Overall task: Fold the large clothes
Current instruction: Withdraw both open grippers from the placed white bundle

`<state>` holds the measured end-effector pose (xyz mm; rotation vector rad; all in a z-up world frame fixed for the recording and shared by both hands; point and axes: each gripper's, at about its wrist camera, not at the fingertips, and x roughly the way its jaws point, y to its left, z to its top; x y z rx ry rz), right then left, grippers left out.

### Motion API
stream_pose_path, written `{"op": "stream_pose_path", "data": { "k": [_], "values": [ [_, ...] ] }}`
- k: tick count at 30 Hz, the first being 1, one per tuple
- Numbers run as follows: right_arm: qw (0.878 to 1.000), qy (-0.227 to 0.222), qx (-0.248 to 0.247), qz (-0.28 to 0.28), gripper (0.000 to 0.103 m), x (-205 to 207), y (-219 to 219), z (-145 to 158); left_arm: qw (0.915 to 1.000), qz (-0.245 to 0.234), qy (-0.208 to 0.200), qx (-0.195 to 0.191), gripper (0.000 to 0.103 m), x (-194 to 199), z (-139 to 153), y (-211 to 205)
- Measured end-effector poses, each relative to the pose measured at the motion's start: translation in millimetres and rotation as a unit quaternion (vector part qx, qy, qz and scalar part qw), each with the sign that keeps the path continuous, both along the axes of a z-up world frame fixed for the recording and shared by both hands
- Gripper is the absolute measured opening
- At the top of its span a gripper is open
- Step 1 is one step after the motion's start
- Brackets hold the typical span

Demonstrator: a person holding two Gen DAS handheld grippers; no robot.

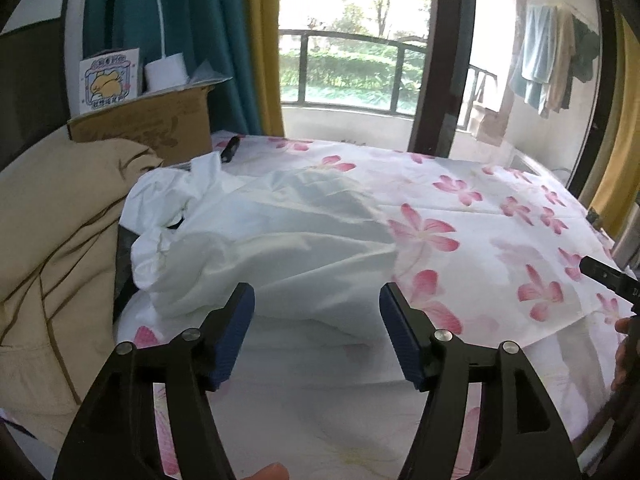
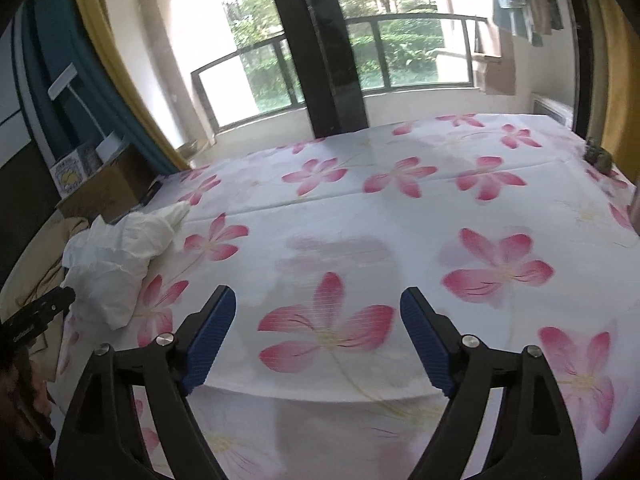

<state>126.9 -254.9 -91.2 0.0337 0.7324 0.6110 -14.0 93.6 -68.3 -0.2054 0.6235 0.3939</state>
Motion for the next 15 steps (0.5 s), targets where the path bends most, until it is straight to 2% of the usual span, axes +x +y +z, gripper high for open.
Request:
{"op": "stream_pose_path", "data": {
  "k": [15],
  "values": [
    [0.998,-0.032,0.0,-0.06,0.085,8,-57,21,0.9985,-0.031,-0.032,0.032,0.07,13,27,-29]
  ]
}}
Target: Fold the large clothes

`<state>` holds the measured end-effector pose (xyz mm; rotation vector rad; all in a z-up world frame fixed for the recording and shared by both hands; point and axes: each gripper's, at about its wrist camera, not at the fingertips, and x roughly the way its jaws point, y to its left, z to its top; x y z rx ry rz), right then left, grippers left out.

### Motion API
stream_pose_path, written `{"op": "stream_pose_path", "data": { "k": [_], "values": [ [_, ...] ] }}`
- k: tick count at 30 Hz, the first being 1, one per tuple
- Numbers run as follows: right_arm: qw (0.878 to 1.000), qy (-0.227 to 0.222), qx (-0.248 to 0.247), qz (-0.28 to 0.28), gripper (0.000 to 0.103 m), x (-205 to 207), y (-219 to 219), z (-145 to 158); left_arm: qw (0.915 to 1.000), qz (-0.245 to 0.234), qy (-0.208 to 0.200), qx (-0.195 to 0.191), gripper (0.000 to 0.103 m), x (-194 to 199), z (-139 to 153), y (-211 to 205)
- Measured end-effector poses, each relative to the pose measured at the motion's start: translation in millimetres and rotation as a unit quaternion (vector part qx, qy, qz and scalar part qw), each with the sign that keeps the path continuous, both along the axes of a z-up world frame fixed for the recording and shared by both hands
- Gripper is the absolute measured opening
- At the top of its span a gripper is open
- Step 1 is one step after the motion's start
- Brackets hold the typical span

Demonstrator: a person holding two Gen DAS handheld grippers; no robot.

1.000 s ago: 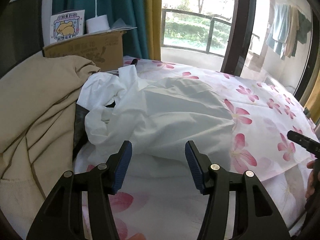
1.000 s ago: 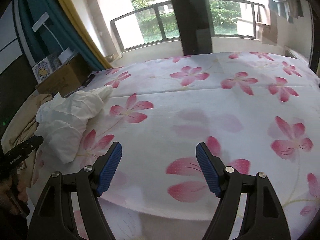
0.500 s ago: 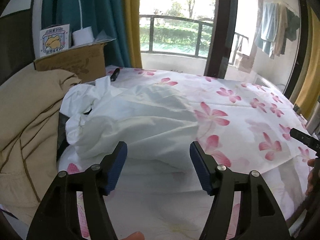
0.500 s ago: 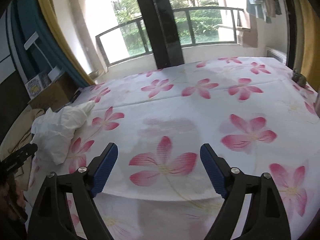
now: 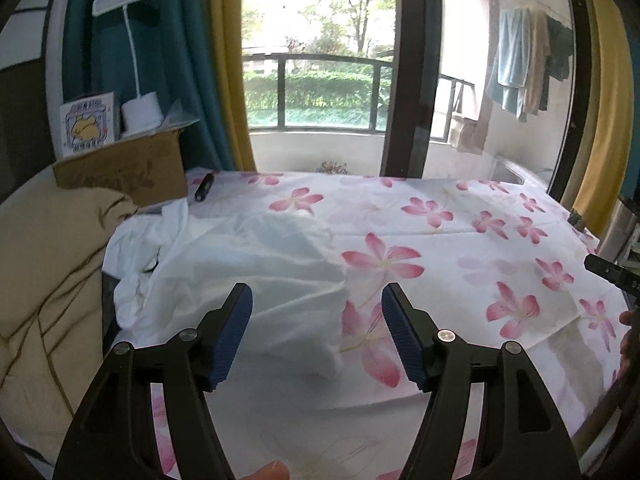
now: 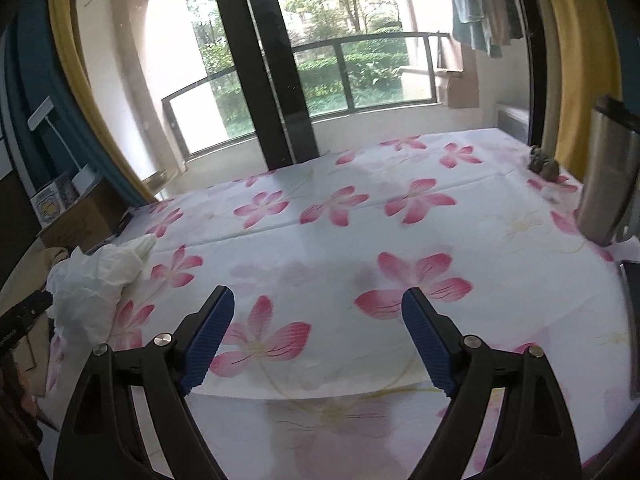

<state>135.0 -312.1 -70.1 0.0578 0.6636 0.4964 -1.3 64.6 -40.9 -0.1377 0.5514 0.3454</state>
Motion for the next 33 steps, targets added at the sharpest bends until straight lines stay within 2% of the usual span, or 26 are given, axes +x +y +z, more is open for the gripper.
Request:
{"op": "stream_pose_path", "data": {
  "k": [11,22,33],
  "values": [
    [0.999,-0.042,-0.013,-0.021,0.086,-1,-14,27,0.9986,-0.016,-0.048,0.015,0.071,3,33,-16],
    [0.993,-0.109,-0.022,-0.025,0.086,-13,-17,73,0.9942,-0.012,-0.102,0.032,0.071,-5,66,-22],
    [0.988,-0.155,-0.02,-0.015,0.087,-23,-12,110,0.9902,-0.014,-0.128,0.054,0.071,1,90,-24]
  ]
}}
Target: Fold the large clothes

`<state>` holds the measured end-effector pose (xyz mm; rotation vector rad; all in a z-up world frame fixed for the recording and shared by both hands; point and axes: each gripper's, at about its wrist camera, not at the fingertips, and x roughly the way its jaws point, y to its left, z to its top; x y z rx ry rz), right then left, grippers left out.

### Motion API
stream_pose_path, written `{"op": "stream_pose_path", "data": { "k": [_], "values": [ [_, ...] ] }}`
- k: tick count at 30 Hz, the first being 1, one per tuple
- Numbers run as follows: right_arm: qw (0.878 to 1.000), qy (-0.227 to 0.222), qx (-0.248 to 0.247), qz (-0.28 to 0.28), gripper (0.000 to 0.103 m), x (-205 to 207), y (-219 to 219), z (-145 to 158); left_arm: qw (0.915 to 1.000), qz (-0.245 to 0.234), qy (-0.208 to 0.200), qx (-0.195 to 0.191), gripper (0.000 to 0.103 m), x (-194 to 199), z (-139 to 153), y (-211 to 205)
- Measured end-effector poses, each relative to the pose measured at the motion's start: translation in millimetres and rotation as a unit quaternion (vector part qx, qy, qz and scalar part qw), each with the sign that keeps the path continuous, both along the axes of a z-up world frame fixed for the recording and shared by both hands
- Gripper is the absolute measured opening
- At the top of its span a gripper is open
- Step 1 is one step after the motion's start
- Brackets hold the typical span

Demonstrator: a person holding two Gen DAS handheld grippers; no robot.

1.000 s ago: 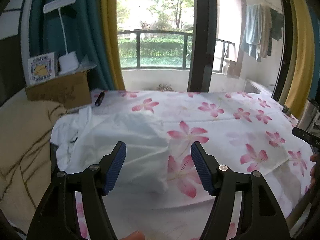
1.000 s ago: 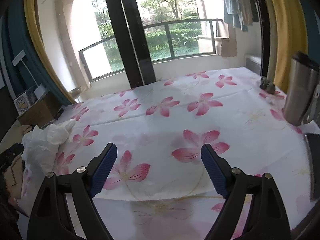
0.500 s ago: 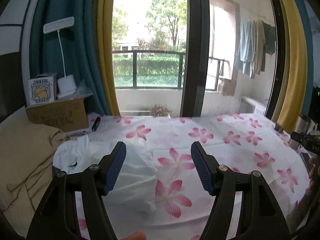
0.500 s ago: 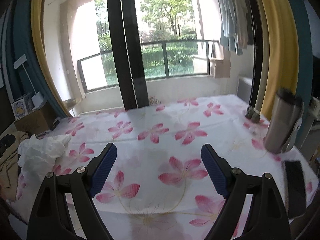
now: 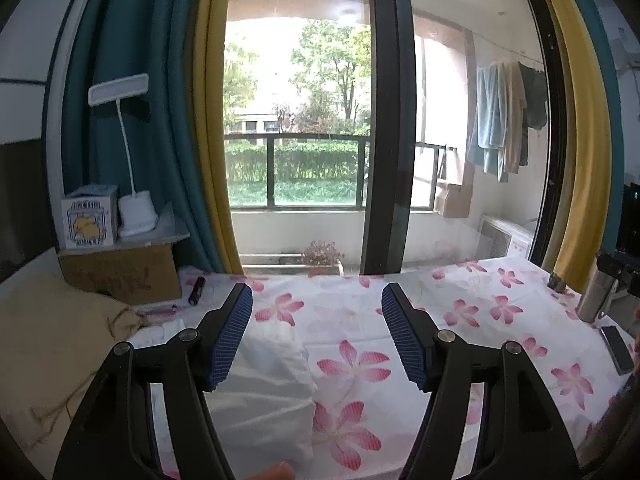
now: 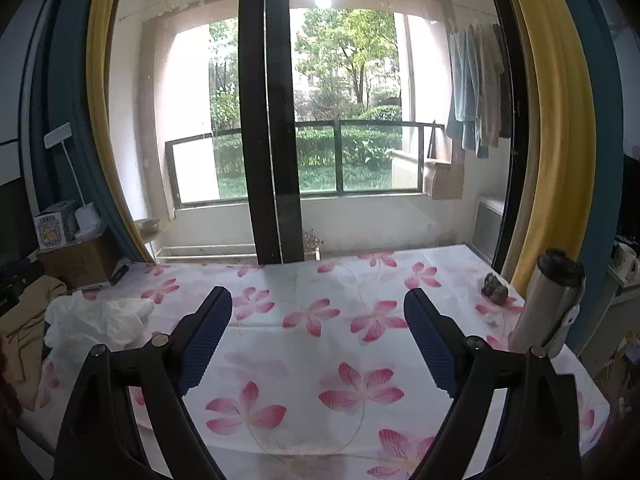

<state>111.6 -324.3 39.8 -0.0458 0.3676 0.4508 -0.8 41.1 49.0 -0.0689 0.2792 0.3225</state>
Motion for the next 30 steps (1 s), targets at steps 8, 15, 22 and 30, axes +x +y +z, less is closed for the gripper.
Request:
{"op": "stream_pose_path", "data": {
  "k": [8,15,22,30],
  "values": [
    [1.0,-0.021,0.01,0.005,0.09,-9,10,23,0.9997,-0.017,-0.014,0.012,0.071,1,18,0],
    [0.998,-0.051,0.013,0.023,0.094,-29,19,41,0.9995,-0.013,-0.021,0.022,0.071,-14,28,-5],
    [0.996,-0.073,0.014,0.041,0.095,-44,27,52,0.9987,-0.005,-0.036,0.035,0.071,-32,41,-7],
    [0.994,-0.086,0.012,0.059,0.095,-57,42,56,0.9991,0.004,-0.038,0.017,0.071,-41,39,1]
  ]
}}
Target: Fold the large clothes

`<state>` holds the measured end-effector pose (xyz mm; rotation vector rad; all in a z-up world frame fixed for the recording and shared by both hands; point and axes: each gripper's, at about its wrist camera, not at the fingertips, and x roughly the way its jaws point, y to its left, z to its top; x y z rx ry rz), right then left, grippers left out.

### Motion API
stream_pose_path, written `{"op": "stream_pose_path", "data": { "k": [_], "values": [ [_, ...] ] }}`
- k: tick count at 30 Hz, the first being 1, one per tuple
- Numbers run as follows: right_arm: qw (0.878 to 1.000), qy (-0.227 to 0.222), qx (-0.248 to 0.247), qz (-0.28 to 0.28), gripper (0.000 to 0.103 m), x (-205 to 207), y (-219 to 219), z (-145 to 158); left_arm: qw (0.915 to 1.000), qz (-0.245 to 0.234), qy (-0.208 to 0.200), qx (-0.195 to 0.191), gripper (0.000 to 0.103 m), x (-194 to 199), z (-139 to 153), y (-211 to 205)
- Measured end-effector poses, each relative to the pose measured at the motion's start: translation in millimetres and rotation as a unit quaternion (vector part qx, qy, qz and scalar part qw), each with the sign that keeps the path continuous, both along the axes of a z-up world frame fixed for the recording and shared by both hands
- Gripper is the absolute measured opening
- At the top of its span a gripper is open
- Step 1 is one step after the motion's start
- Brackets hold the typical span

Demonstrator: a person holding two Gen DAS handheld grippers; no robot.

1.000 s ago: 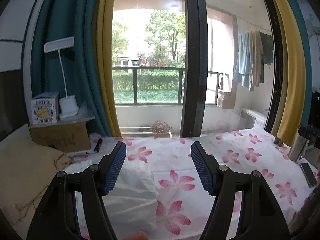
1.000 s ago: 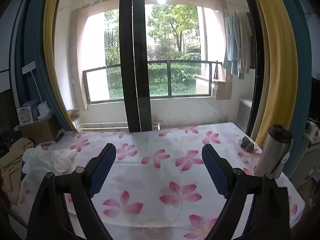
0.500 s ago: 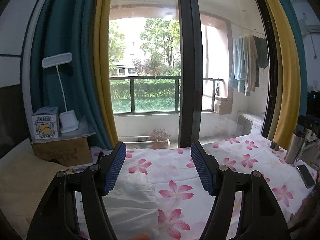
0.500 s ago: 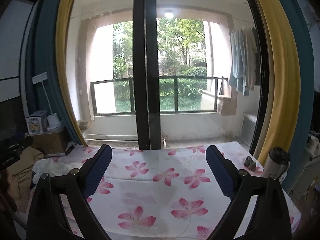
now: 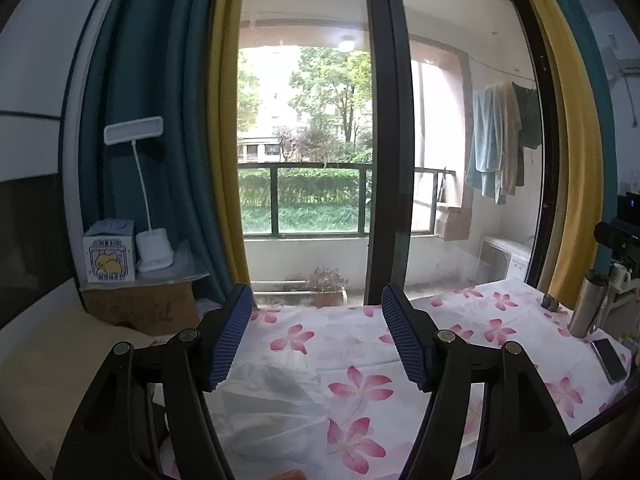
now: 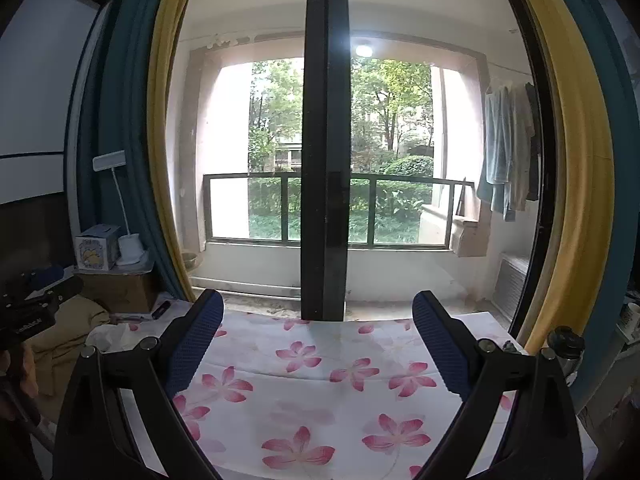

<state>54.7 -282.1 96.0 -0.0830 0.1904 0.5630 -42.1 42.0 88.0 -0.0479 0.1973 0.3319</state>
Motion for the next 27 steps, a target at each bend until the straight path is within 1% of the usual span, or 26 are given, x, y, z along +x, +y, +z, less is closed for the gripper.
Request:
{"op": "stream_pose_path", "data": {
  "k": [11,27],
  "values": [
    [1.0,0.023,-0.02,0.008,0.095,8,15,-14,0.9991,0.013,0.013,-0.038,0.071,6,-16,22],
    [0.999,0.032,-0.025,0.004,0.095,12,13,-17,0.9985,0.009,0.021,-0.049,0.071,10,-22,23]
  ]
}}
